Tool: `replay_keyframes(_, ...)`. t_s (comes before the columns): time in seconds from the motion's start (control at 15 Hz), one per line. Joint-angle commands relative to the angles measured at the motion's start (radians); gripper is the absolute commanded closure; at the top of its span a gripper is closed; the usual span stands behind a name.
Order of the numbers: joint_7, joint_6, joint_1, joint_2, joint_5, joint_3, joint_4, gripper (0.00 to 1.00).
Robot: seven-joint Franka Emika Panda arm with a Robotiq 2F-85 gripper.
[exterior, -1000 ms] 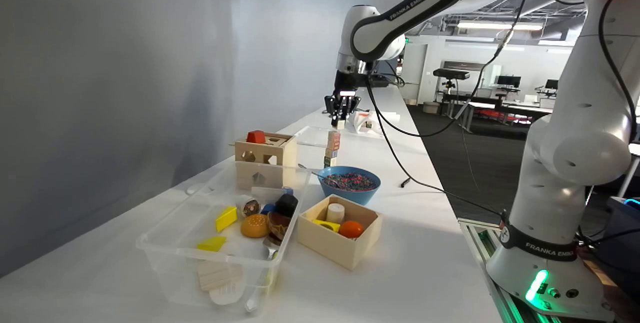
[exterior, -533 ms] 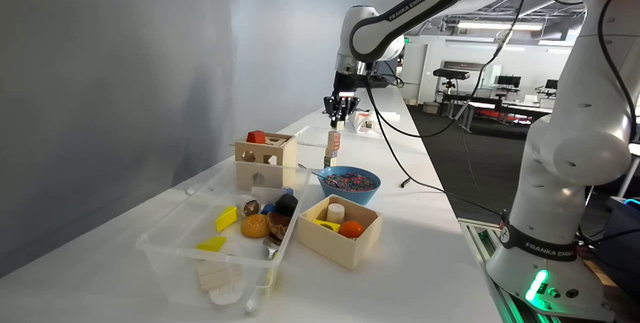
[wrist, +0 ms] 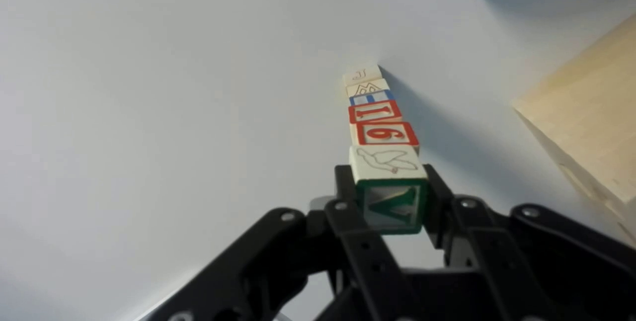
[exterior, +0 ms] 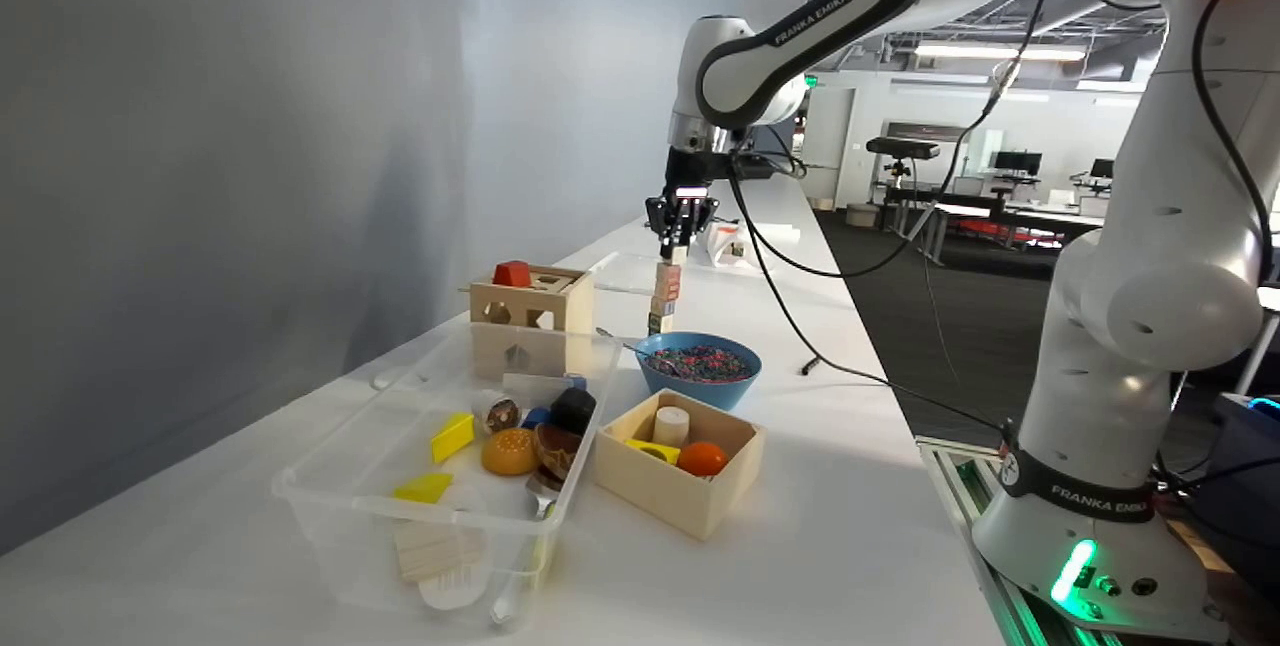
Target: Place the small wooden square block on top of the stacked blocks.
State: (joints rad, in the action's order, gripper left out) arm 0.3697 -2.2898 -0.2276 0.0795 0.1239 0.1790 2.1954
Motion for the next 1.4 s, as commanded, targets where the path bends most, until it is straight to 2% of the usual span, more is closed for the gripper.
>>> replay_keyframes(0.0,0.020,-0.003,0.006,-0.008,-0.009,0.000,-0.012,0.91)
replay_keyframes(1.33,0.039,-0.012,0.010,-0.028,-0.005,0.001,-0.028,0.91)
